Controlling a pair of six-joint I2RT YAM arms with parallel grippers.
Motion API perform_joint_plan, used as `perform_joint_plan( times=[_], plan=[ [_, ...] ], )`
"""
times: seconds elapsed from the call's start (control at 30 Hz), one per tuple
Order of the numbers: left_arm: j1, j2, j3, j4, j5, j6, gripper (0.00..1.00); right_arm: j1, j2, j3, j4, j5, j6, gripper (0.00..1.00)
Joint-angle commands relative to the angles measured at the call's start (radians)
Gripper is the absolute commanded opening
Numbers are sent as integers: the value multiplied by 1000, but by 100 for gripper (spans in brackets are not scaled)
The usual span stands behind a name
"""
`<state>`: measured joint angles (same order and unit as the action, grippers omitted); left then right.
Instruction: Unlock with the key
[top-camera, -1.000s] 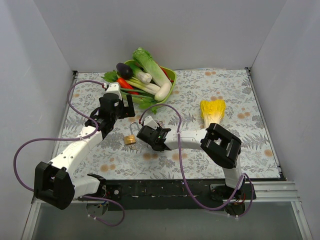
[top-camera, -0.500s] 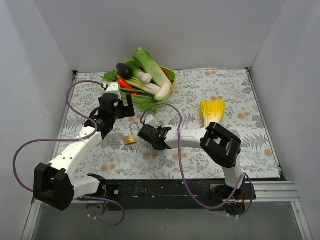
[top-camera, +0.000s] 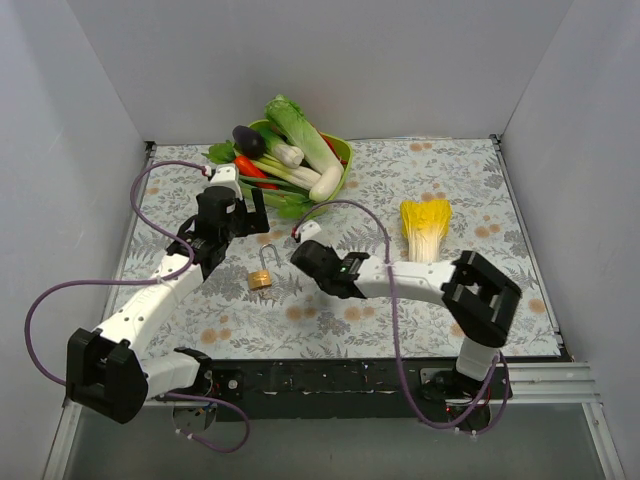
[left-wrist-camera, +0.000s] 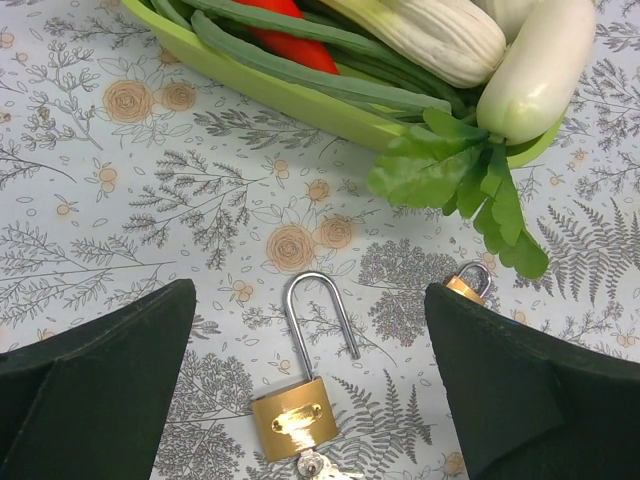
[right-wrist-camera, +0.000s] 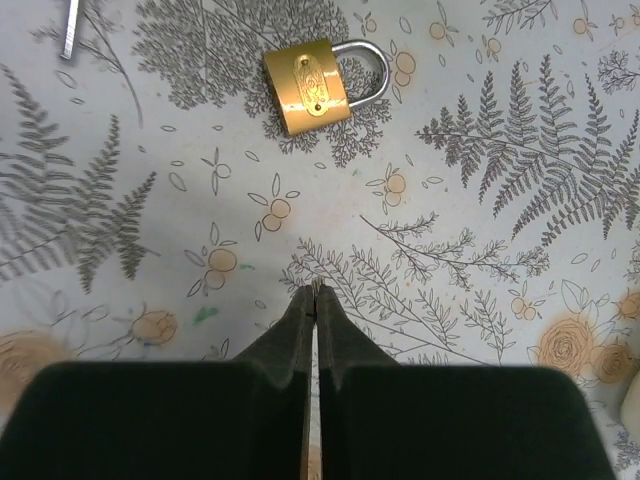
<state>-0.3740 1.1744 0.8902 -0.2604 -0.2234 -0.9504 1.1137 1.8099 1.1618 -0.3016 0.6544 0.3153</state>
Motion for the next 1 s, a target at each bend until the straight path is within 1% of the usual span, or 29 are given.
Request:
perform_joint_plan(
  times=[0.0,0.03,0.07,0.1,0.13,0.17,0.2,0.23,0.27,0.3,0.33,0.37,0.4,0.43,0.47,0.5,0.53,0.57,0.6,0.77,0.87,0.97],
  plan=[
    [7,-53,-4,21,33,-4,98,-80,-234,-115,226,-253,-13,1],
    [7,-59,-8,27,74,-2,98,-130,-310,-140,258,-388,-13,1],
    [7,-74,-13,42,102,-1,98,-158,-348,-190,292,-468,-19,1],
    [6,-85,-17,53,134,2,98,-188,-380,-211,364,-551,-18,1],
    [6,-96,-28,64,177,12,98,-249,-432,-221,384,-729,-12,1],
    [6,-108,-34,88,273,12,98,-277,-454,-235,403,-804,-1,1],
    [6,-134,-42,104,333,10,98,-302,-474,-252,421,-873,20,1],
    [6,-145,-49,121,392,9,98,-348,-506,-255,450,-1004,30,1],
    [7,-157,-68,159,544,6,98,-368,-518,-255,456,-1059,45,1],
    [7,-166,-76,179,627,2,98,-385,-529,-257,469,-1106,79,1],
    [7,-165,-82,199,703,-11,98,-409,-546,-258,508,-1213,94,1],
    [7,-159,-94,246,793,-55,98,-420,-550,-257,533,-1264,116,1],
    [7,-130,-96,256,940,-76,98,-428,-555,-258,554,-1307,155,1],
    [6,-113,-96,294,1029,-103,98,-436,-560,-258,579,-1379,180,1],
    [7,-96,-93,338,1094,-125,98,-436,-561,-258,632,-1409,203,1],
    [7,-84,-105,372,1195,-189,98,-439,-561,-258,654,-1429,226,1],
    [6,-75,-118,418,1226,-224,98,-440,-563,-261,683,-1462,275,1],
    [6,-75,-132,502,1246,-253,98,-440,-566,-266,743,-1480,297,1],
    [6,-78,-146,519,1254,-281,98,-439,-566,-270,778,-1493,324,1],
    [6,-90,-157,533,1243,-286,98,-440,-566,-298,903,-1521,425,1],
    [-3,-96,-172,555,1280,-297,98,-440,-577,-297,909,-1495,429,1],
    [-19,-108,-189,572,1303,-301,98,-439,-593,-284,859,-1452,407,1]
  ],
)
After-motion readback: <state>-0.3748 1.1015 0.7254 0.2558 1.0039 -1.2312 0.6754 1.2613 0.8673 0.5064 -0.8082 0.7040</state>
